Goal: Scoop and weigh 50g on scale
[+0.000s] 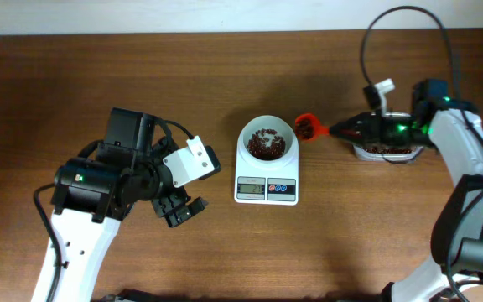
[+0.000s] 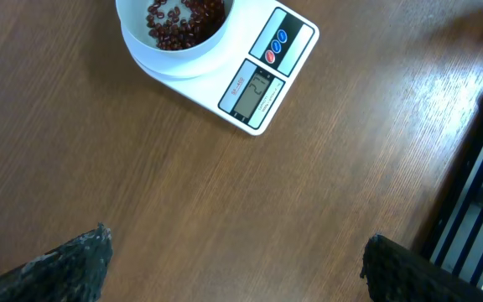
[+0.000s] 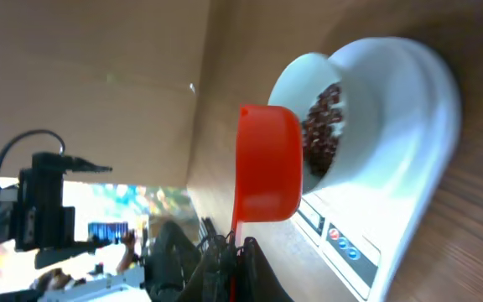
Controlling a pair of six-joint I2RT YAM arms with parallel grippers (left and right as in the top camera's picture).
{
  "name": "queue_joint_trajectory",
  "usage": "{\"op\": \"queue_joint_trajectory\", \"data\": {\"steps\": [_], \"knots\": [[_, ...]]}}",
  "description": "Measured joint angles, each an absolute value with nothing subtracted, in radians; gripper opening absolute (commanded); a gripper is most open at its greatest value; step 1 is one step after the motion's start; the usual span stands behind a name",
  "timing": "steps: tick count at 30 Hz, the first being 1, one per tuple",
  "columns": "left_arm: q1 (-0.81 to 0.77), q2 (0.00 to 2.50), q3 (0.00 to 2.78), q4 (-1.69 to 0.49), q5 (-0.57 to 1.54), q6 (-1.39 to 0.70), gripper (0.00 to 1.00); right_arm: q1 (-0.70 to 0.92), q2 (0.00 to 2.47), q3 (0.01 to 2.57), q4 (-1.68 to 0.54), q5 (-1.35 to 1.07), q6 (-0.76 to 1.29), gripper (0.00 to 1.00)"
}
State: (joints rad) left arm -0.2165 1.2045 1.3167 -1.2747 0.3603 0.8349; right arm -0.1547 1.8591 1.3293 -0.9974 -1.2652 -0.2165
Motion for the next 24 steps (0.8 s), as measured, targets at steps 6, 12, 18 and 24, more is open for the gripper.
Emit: {"op": "queue_joint_trajectory", "data": {"steps": [6,12,18,24], "knots": [[-0.216,1.205,1.317,-1.275,0.360,0.835,0.99,-0.067,1.859,1.327,-0.908,-1.274,-0.163,0.04],[-0.216,1.205,1.317,-1.275,0.360,0.835,0.99,-0.037,1.859,1.327,-0.793,-1.273,-0.124,0.04],[-0.216,1.205,1.317,-1.275,0.360,0.835,0.99,-0.004,1.859,1.327,-0.712,-1.197,-0.215,0.04],[-0.216,1.205,1.317,-1.275,0.360,0.835,0.99,0.029,1.859,1.327,-0.695,-1.106,-0.368,0.04]]}}
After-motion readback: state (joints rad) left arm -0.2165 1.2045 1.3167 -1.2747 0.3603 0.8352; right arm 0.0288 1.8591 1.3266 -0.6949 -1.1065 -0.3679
